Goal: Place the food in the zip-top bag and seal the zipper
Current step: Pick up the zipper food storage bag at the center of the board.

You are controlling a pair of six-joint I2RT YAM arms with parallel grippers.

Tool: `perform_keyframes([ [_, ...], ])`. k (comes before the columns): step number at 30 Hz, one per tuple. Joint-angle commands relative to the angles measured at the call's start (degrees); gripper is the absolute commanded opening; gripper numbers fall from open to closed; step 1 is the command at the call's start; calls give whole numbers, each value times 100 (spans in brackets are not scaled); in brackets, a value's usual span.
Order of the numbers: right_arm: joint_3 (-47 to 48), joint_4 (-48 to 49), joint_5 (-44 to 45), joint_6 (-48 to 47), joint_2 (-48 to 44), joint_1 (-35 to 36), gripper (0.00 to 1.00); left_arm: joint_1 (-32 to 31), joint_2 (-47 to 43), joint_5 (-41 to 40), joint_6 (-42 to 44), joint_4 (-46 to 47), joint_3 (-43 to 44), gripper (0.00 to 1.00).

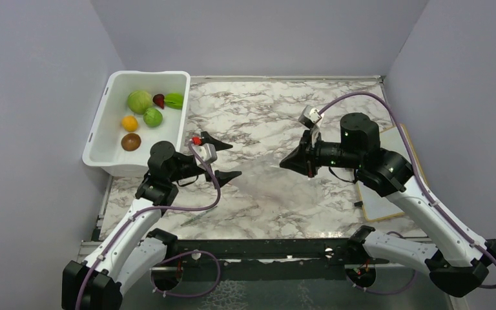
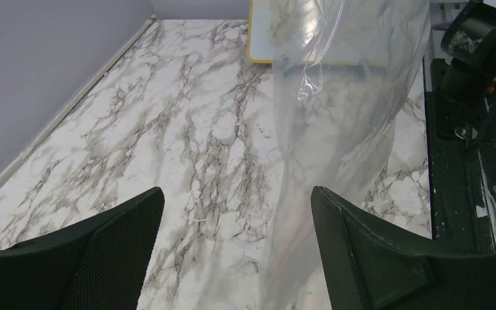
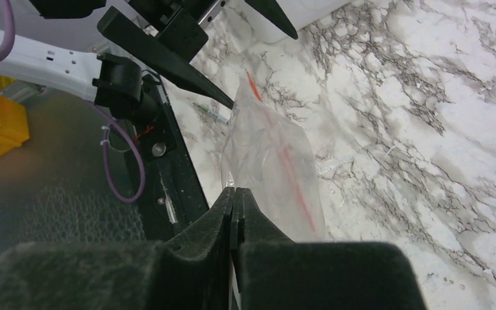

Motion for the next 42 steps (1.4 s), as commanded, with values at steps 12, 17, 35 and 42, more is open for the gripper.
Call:
perform_keyframes([
  [12,141,183,-308,-291,70,5,1,-188,310,1088,558,-414,162,48],
  [17,97,541,-506,-163,-4,5,1,-250,426,1223,488,-414,173,47],
  [35,-530,1330,1160,146,-637,5,42,-267,285,424,-770,-372,632,0],
  [42,-691,1631,1436,300,-868,5,48,-267,556,-364,-2219,-298,1030,0],
])
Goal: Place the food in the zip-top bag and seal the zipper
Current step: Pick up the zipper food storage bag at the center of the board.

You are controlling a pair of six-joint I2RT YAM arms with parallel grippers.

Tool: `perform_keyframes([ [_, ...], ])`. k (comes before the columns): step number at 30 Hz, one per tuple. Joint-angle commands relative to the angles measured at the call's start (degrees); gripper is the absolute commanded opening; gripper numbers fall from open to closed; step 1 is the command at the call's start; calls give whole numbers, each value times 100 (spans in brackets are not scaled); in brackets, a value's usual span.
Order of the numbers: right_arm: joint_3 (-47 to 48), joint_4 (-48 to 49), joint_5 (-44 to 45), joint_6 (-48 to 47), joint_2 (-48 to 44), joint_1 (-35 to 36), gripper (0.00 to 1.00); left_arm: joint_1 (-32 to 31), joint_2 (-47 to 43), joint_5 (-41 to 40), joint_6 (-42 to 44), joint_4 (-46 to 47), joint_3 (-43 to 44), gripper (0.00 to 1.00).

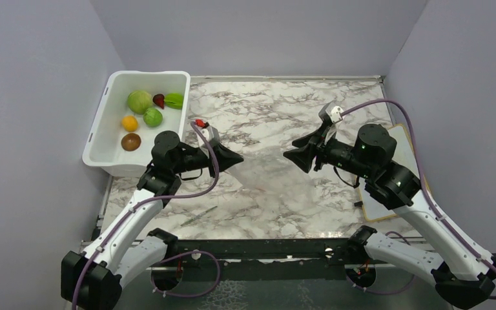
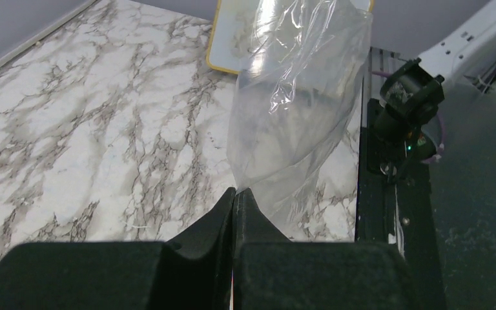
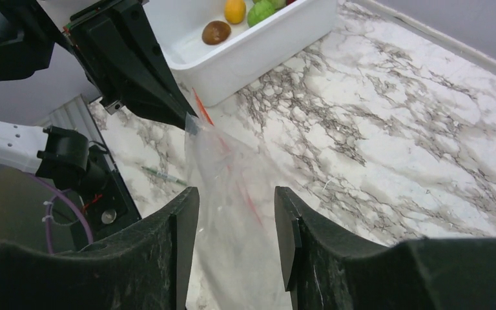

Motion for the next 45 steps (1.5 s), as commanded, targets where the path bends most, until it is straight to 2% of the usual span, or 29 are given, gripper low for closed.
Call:
perform_keyframes([
  [1,80,396,267,174,-117,3,48,-17,140,-736,-1192,155,424,0],
  [6,213,410,51,261,-101,3,48,-11,168,-1567,-1954,75,601,0],
  [9,70,572,-60,254,-99,3,55,-13,164,-2120,-2564,-18,683,0],
  [12,-311,1043,-431,373,-99,2,57,-16,195,-2605,-3094,-107,669,0],
  [16,-748,1745,-846,682,28,3,59,-16,414,-2963,-3588,-489,781,0],
  [21,-453,1651,-625,453,296,3,59,-16,765,-3012,-3844,-989,985,0],
  [25,-582,1916,-675,334,426,7,60,-16,898,-3123,-4420,-1019,973,0],
  [27,-955,2341,-659,369,486,36,60,-14,943,-3216,-4765,-1056,950,0],
  [31,-2022,3833,-473,290,596,240,60,-16,1041,-3400,-5364,-1238,936,0],
  [36,-2541,4847,-35,-594,1091,595,59,-16,1242,-3334,-6048,-1366,1003,0],
  [42,-3649,7262,156,-1347,1293,755,59,-20,1469,-3221,-6198,-1406,1057,0],
  [45,-3967,7682,256,-1505,1343,814,59,-18,1489,-3265,-6188,-1408,1044,0],
])
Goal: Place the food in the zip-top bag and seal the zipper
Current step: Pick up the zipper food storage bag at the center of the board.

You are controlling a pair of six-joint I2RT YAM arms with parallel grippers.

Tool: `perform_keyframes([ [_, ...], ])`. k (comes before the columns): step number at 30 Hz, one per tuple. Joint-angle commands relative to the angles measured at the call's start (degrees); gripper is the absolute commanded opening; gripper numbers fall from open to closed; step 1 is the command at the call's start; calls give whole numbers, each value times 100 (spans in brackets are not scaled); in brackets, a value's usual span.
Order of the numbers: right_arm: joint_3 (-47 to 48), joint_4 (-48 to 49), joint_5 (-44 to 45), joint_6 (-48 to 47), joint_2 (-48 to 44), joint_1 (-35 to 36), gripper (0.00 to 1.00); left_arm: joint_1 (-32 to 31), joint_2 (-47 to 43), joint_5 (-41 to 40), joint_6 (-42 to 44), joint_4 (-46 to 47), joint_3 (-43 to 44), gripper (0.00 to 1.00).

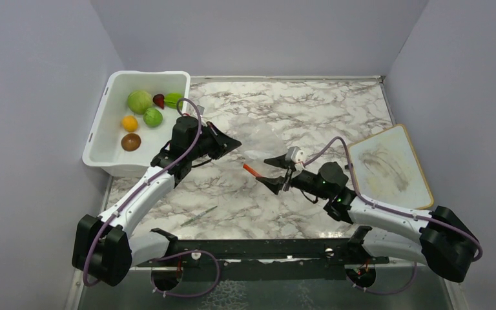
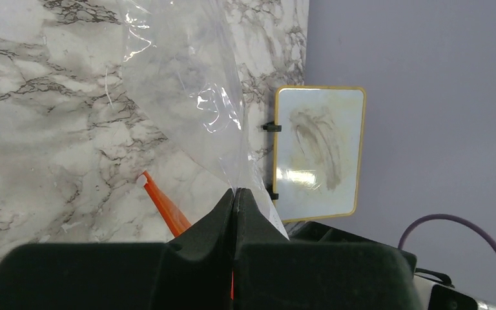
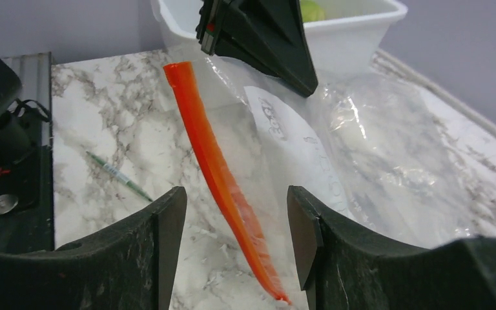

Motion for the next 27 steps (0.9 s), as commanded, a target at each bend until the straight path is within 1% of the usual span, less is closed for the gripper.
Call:
perform_keyframes([
  [1,-390,1692,466,-565,64,128,59,-12,-2,-68,-172,-60,176,0],
  [3,-545,1802,925,-625,108,301,67,-16,-15,-150,-160,-76,146,0],
  [4,-628,1887,1282,-671,158,425,68,-18,-26,-176,-159,-77,131,0],
  [7,-889,2418,2087,-897,388,712,68,-15,-55,-274,-159,-79,82,0],
  [12,-975,3126,2652,-1194,907,835,67,-15,-69,-376,-136,-109,93,0],
  [16,-881,3710,3266,-1395,1574,1043,67,-14,-78,-402,-119,-145,111,0],
  [19,-833,4215,3566,-1480,2067,1130,68,-20,-107,-457,-104,-176,110,0],
  [22,-864,4752,3600,-1440,2463,1172,68,-19,-138,-508,-88,-190,67,0],
  [27,-726,4970,3699,-1541,2850,1309,68,-15,-157,-566,-55,-211,51,0],
])
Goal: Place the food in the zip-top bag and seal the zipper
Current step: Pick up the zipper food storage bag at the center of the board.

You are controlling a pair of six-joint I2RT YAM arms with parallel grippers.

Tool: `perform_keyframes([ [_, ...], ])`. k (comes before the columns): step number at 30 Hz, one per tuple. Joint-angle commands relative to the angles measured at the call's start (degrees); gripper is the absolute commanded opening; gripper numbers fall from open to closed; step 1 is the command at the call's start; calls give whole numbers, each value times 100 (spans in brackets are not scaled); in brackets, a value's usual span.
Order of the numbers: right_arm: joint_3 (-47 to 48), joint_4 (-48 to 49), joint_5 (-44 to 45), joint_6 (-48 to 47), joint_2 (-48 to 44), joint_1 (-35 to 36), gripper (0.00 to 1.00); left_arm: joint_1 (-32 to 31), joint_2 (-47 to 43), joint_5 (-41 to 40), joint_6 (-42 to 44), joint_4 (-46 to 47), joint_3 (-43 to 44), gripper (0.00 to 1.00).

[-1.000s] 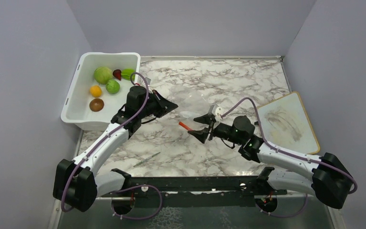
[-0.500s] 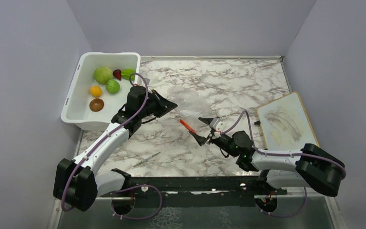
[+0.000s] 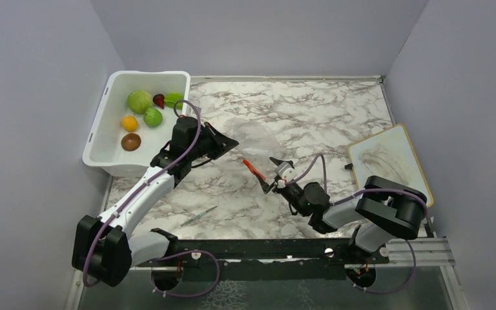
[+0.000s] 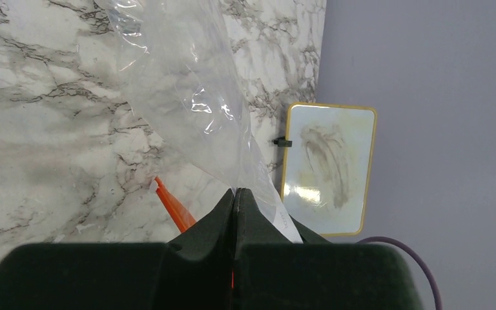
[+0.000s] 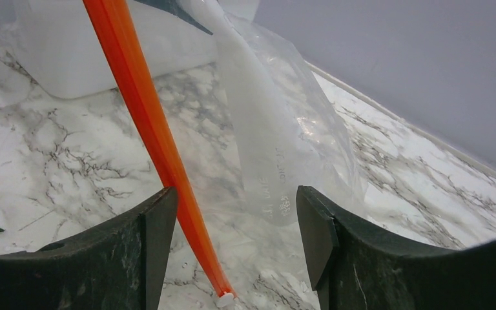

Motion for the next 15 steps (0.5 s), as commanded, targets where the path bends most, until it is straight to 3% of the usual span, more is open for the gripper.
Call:
perform_keyframes([
  [1,196,814,414,-237,277,178,69,-12,-148,-192,76,-37,57,0],
  [12,108,1216,660,-491,486,392,69,-12,-174,-323,232,-142,52,0],
  [15,55,1507,826,-605,553,401,60,-11,-200,-339,247,-152,12,0],
])
